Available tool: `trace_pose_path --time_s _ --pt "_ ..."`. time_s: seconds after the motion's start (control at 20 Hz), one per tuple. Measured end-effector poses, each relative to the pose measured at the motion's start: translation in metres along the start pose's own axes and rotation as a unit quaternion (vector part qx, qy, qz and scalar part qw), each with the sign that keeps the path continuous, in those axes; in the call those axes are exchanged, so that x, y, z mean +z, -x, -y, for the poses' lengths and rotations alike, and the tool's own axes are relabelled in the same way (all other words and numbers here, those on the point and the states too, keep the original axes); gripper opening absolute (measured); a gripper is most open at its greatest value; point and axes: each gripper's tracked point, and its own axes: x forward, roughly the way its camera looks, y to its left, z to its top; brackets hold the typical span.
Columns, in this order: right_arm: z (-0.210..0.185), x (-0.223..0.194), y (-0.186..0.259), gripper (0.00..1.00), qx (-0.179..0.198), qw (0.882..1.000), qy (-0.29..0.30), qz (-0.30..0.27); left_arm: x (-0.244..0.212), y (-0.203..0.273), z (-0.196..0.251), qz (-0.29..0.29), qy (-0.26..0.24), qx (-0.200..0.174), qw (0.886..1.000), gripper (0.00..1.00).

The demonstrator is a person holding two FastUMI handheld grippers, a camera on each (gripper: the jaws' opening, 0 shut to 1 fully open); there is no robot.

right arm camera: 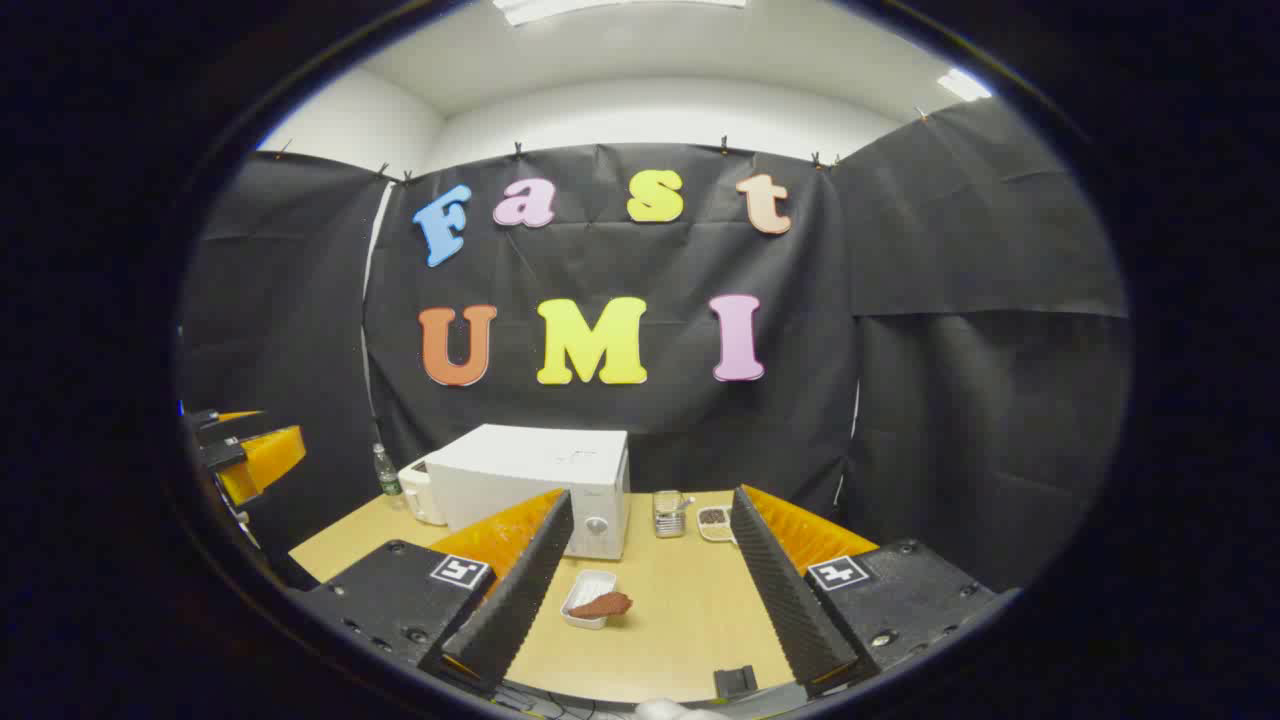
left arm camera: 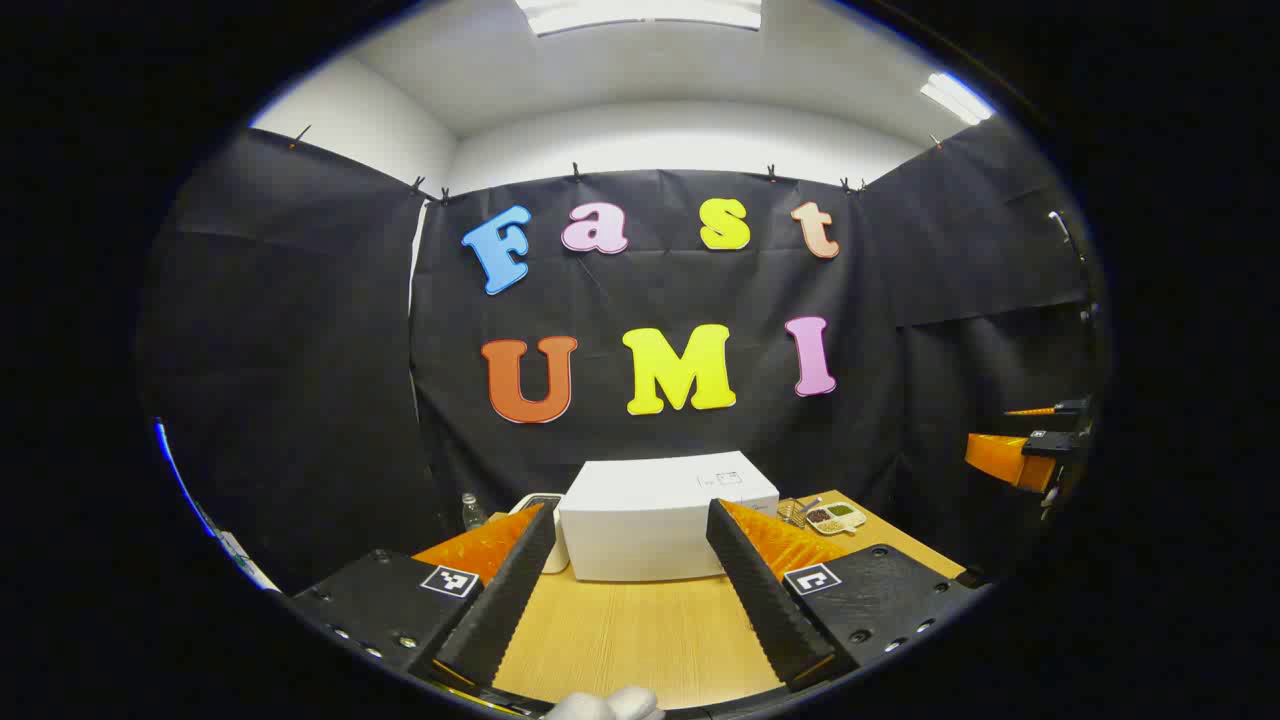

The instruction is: Open the microwave oven with the left hand, put the food in, and close the microwave oven.

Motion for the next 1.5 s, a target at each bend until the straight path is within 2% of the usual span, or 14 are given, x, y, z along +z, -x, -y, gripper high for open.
trace_pose_path --time_s 0.05,0.1,0.25,0.4,0.65,0.7,0.75,0.95,1.0,1.15,1.2,1.3,1.45,1.5 --pt "-0.002 0.001 0.0 1.0 0.001 1.0 0.001 0.0 0.002 -0.001 -0.005 0.002 0.003 0.005 1.0 0.95" --pt "-0.004 0.001 0.0 0.95 0.003 1.0 0.003 -0.001 0.003 -0.002 -0.007 0.004 0.006 0.005 1.0 0.95" --pt "-0.005 0.008 -0.003 1.0 -0.001 1.0 0.004 0.005 0.004 -0.005 -0.016 0.003 0.011 0.013 1.0 0.95" --pt "-0.007 0.009 -0.011 0.95 0.0 1.0 0.004 0.003 0.003 -0.014 -0.023 0.0 0.008 0.02 1.0 0.95" --pt "-0.004 0.011 -0.028 0.96 0.002 1.0 0.001 0.001 -0.002 -0.031 -0.023 0.0 0.009 0.027 1.0 0.95" --pt "-0.002 0.011 -0.031 1.0 0.003 1.0 -0.002 -0.002 -0.006 -0.037 -0.022 -0.003 0.004 0.029 1.0 0.95" --pt "-0.002 0.01 -0.035 0.96 0.007 1.0 -0.005 -0.003 -0.011 -0.042 -0.02 -0.006 0.001 0.031 0.999 0.95" --pt "0.012 0.016 -0.053 0.96 0.005 1.0 -0.008 -0.002 -0.033 -0.072 0.01 -0.011 0.002 0.02 1.0 0.95" --pt "0.017 0.017 -0.057 1.0 0.005 1.0 -0.008 -0.003 -0.04 -0.08 0.019 -0.011 0.003 0.018 1.0 0.95" --pt "0.033 0.024 -0.074 0.95 0.004 1.0 0.0 -0.005 -0.071 -0.111 0.063 -0.021 0.008 -0.008 1.0 0.95" --pt "0.039 0.024 -0.08 1.0 0.003 1.0 0.002 -0.007 -0.083 -0.121 0.077 -0.027 0.012 -0.02 0.999 0.95" --pt "0.048 0.025 -0.092 1.0 0.004 1.0 0.004 -0.011 -0.101 -0.144 0.103 -0.028 0.022 -0.037 0.999 0.95" --pt "0.065 0.021 -0.107 0.95 0.0 1.0 0.013 -0.021 -0.131 -0.183 0.133 -0.021 0.023 -0.049 0.998 0.95" --pt "0.069 0.017 -0.112 1.0 -0.001 1.0 0.014 -0.027 -0.141 -0.199 0.14 -0.026 0.023 -0.05 0.998 0.95"
